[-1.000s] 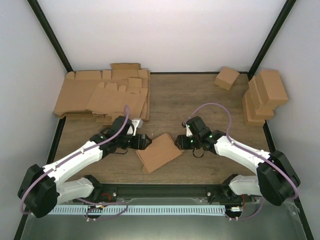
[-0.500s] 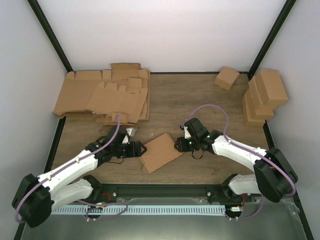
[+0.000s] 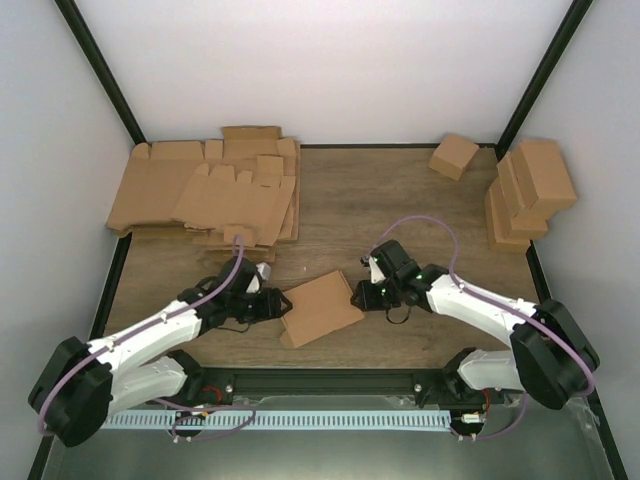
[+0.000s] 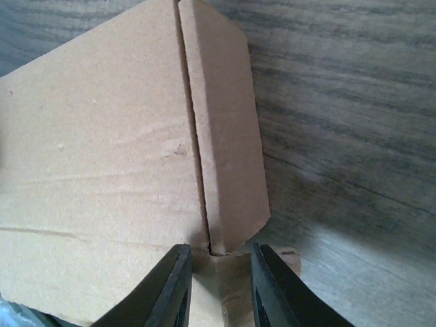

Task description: Fold the paper box

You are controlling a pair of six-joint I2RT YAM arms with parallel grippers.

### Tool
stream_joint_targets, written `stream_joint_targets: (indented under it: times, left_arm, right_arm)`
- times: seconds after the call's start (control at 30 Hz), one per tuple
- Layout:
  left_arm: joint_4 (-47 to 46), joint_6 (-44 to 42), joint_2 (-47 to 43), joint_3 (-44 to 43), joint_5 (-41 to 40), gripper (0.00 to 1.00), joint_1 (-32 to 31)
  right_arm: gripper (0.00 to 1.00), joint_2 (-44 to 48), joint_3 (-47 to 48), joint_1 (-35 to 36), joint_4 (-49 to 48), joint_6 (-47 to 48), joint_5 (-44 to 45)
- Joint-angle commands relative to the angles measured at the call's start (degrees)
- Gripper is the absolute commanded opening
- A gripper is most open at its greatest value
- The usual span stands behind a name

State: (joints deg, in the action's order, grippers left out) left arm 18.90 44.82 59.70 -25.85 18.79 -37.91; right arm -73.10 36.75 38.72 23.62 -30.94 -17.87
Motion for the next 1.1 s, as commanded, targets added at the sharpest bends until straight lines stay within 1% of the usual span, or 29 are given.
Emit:
stream_joint_targets:
  times: [0.0, 0.07, 0.17, 0.23, 0.3, 0.37, 0.43, 0.47, 0.5, 0.57, 0.63, 0.7, 0.77, 0.83, 0.87, 0.93, 0.97, 1.07]
  left_arm:
    - [-4.19, -0.29, 1.57, -0.84, 1.25, 0.56, -0.23]
    - [-5.33, -0.30, 2.25, -1.20, 0.97, 0.53, -0.17]
    - [-5.73, -1.82, 4.62, -3.40, -0.89, 0.49, -0.02]
    - [-5.90, -3.46, 7.29, -5.45, -2.03, 0.47, 0.23]
    - [-6.14, -6.33, 10.93, -7.85, -1.81, 0.46, 0.89]
    - [-5.88, -8.41, 14.98, -10.42, -2.18, 0.44, 1.69]
    - [-6.47, -9.62, 17.30, -12.26, -3.35, 0.44, 2.31]
    - [-6.88, -10.04, 18.29, -12.92, -3.85, 0.44, 2.65]
    - [-7.28, -10.47, 19.22, -13.68, -4.06, 0.44, 3.01]
    - [-7.46, -11.76, 20.88, -15.51, -3.87, 0.44, 3.35]
    - [-7.61, -13.00, 21.49, -16.90, -3.85, 0.44, 3.33]
    - [-7.54, -13.54, 21.32, -17.52, -3.58, 0.45, 3.37]
    - [-6.88, -13.53, 20.30, -17.33, -3.11, 0.45, 3.37]
    - [-6.02, -13.00, 18.41, -16.54, -3.04, 0.45, 3.37]
    - [-5.59, -12.54, 17.45, -16.08, -2.86, 0.45, 3.37]
    - [-4.49, -11.61, 15.63, -15.33, -1.89, 0.46, 3.37]
    - [-4.22, -11.26, 14.61, -14.80, -1.00, 0.49, 3.37]
    - [-3.98, -10.64, 12.46, -12.69, 1.86, 0.51, 3.28]
  right_arm:
    - [0.27, 3.20, 0.04, 0.48, 1.66, -1.05, -2.87]
    - [0.28, 4.02, 0.63, 0.39, 2.87, -0.77, -4.78]
    - [0.29, 3.75, 1.79, 0.47, 7.16, -0.13, -7.51]
    - [0.34, 3.81, 2.05, 0.51, 9.15, -0.14, -8.75]
    - [0.39, 4.88, 2.43, 0.48, 10.43, -0.13, -8.17]
    - [0.50, 6.54, 4.43, 0.44, 11.93, -0.64, -3.24]
    - [0.59, 7.06, 7.93, 0.25, 13.71, -0.28, 4.72]
    - [0.68, 6.32, 10.01, -0.04, 15.05, 0.11, 8.73]
    - [0.74, 4.83, 12.46, -0.66, 16.31, 0.97, 12.09]
    - [0.76, 1.63, 16.15, -2.28, 15.88, 4.44, 14.18]
    - [0.76, -1.61, 18.78, -3.61, 12.16, 9.56, 10.77]
    - [0.72, -5.65, 21.15, -4.20, 8.03, 15.52, 4.55]
    - [0.67, -10.33, 24.03, -4.35, 6.20, 21.37, -1.46]
    - [0.66, -14.25, 26.16, -4.57, 5.54, 25.40, -5.09]
    - [0.66, -15.50, 26.66, -4.80, 4.60, 27.14, -6.50]
    - [0.70, -17.62, 25.98, -5.76, 1.40, 29.18, -9.12]
    - [0.71, -19.47, 26.14, -6.36, 0.66, 30.47, -11.49]
    - [0.72, -24.33, 26.82, -7.44, 1.48, 30.94, -14.82]
